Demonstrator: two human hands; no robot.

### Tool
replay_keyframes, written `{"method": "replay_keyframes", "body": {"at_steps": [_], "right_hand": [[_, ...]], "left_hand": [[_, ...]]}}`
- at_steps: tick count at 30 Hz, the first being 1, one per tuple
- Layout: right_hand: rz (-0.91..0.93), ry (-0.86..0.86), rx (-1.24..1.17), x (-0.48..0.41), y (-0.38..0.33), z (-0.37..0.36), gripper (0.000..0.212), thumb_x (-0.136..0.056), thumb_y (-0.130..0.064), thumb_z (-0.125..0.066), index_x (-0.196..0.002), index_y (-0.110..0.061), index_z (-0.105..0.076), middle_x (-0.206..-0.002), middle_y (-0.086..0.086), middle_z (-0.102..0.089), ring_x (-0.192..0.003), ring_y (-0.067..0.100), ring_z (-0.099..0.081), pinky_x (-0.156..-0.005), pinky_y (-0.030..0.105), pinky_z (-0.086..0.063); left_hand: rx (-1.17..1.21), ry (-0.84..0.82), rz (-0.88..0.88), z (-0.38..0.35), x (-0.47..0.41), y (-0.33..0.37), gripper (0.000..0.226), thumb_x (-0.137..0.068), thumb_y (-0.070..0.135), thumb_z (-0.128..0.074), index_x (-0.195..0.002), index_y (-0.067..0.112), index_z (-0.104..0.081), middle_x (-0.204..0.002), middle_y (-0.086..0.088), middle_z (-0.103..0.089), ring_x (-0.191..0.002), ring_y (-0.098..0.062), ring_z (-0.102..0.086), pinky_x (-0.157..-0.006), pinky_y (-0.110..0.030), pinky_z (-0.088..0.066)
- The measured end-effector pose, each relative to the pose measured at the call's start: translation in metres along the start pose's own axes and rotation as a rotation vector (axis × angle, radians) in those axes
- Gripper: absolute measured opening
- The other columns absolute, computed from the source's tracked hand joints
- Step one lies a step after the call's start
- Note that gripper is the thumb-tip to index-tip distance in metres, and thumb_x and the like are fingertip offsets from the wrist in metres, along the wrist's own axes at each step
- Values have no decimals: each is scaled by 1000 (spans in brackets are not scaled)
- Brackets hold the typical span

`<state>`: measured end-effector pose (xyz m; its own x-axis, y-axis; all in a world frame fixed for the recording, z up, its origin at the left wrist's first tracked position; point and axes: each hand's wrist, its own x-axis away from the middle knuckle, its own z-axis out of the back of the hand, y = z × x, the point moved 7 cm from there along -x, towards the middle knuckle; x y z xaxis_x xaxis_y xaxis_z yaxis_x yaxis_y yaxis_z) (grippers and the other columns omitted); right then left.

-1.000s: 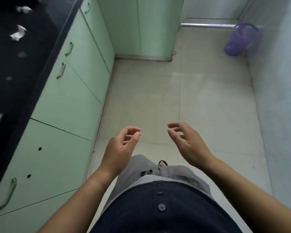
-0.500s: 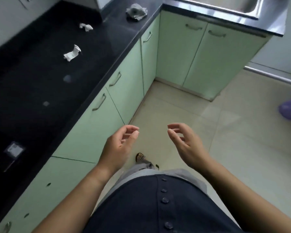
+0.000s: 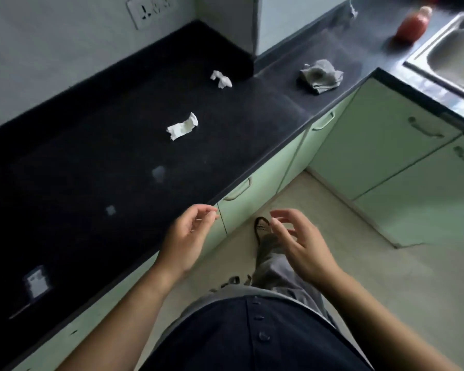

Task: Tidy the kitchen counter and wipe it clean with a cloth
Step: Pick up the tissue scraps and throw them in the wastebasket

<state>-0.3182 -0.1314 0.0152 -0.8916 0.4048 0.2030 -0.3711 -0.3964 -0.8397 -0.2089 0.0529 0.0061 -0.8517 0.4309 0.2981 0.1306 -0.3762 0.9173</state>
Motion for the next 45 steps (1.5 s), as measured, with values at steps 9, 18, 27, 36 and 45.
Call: {"method": "replay_keyframes", "body": {"at_steps": [9,18,27,36,45], "right_hand": [[199,-216,73,-225,-50,26,35,-91,-42,-49,-116,-19,-59,-114,-5,-58,-102,9,-57,-89,31,-48],[335,-415,253,-370,-78,-18,39,-92,-41,-51,-120,-14,-56,-121,1,-55,-112,15,-51,-88,20,-37],[370,-290,523,-487,-81,-69,51,-91,-36,-53,-134,-10,-43,-142,11,-36,-128,33,-33,-102,41,-33],[425,-404,672,-480,-64,-104,50,-89,-28,-56,-135,-12,-42,-146,9,-32,-134,28,-24,-108,38,-29],[391,-366,463,-445,-63,-108,22,-86,-3,-57,-101,-13,-70,-116,5,-58,-106,26,-51,-83,19,-33]], "left_hand": [[-101,261,109,28,-153,38,10,-87,33,-58,-92,26,-64,-94,11,-67,-92,-8,-62,-78,-9,-45],[-560,321,124,84,-269,52,18,-87,31,-57,-103,23,-61,-103,8,-61,-96,-12,-59,-79,-29,-47],[-856,354,264,133,-331,-3,40,-89,35,-53,-127,23,-53,-141,-3,-43,-127,-28,-42,-98,-45,-42],[-911,343,256,134,-335,-40,58,-89,35,-52,-143,24,-34,-154,-9,-24,-140,-32,-23,-107,-48,-29],[-930,295,187,137,-330,-47,57,-91,38,-51,-143,26,-33,-156,-8,-21,-141,-32,-22,-104,-51,-30]]}}
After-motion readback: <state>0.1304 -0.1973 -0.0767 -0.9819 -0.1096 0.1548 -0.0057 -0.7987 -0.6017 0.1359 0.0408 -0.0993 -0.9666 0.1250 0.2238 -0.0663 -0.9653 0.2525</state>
